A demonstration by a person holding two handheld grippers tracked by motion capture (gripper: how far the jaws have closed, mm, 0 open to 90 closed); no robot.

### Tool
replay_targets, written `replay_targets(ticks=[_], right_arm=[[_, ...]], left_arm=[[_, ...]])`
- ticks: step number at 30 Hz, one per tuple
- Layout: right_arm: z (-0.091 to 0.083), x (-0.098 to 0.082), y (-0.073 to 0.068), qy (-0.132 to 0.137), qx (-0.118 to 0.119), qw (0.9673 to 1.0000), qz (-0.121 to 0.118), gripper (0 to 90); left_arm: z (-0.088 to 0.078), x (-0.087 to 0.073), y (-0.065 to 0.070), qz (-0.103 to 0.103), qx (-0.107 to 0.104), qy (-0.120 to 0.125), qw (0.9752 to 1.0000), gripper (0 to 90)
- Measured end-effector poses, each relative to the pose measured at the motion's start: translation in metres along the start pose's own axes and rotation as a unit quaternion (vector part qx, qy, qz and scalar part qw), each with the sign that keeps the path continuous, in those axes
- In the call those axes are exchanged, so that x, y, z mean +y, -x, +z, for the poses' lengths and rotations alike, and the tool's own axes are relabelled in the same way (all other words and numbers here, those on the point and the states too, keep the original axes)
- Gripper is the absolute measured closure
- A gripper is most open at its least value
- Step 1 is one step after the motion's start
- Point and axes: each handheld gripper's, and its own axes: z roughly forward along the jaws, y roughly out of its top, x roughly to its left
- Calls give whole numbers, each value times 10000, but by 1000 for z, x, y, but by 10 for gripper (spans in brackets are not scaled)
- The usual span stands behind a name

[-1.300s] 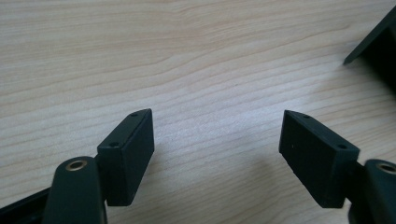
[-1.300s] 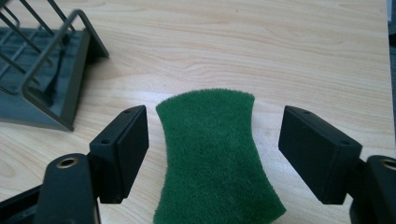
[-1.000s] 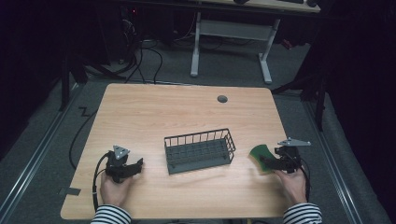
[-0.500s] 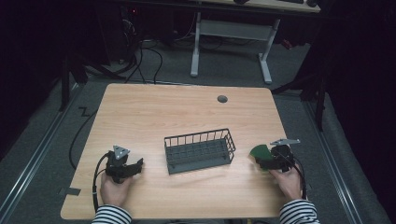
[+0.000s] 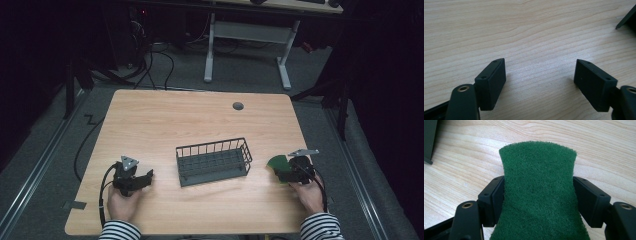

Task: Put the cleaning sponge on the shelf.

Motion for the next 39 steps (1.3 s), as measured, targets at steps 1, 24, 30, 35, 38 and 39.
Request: replay_targets(ticks=[1,24,30,35,38,39], right_arm=[[0,0,0,1,0,10000,-5,306],[-27,7,-6,338,187,9992,29,309],[-38,18,-15,485,283,9984,-60,309],[-49,26,-23,650,395,9970,-140,309],[-53,30,-27,698,505,9962,-137,309],[-54,32,-28,678,506,9963,-176,309]], left_arm=[[0,0,0,-4,-3,3,10000,260],[0,0,0,-4,-3,4,10000,260],[0,0,0,-8,-2,6,10000,261],[0,0,0,-9,-2,7,10000,261],[0,0,0,-11,3,8,10000,261],[0,0,0,-9,4,5,10000,261]])
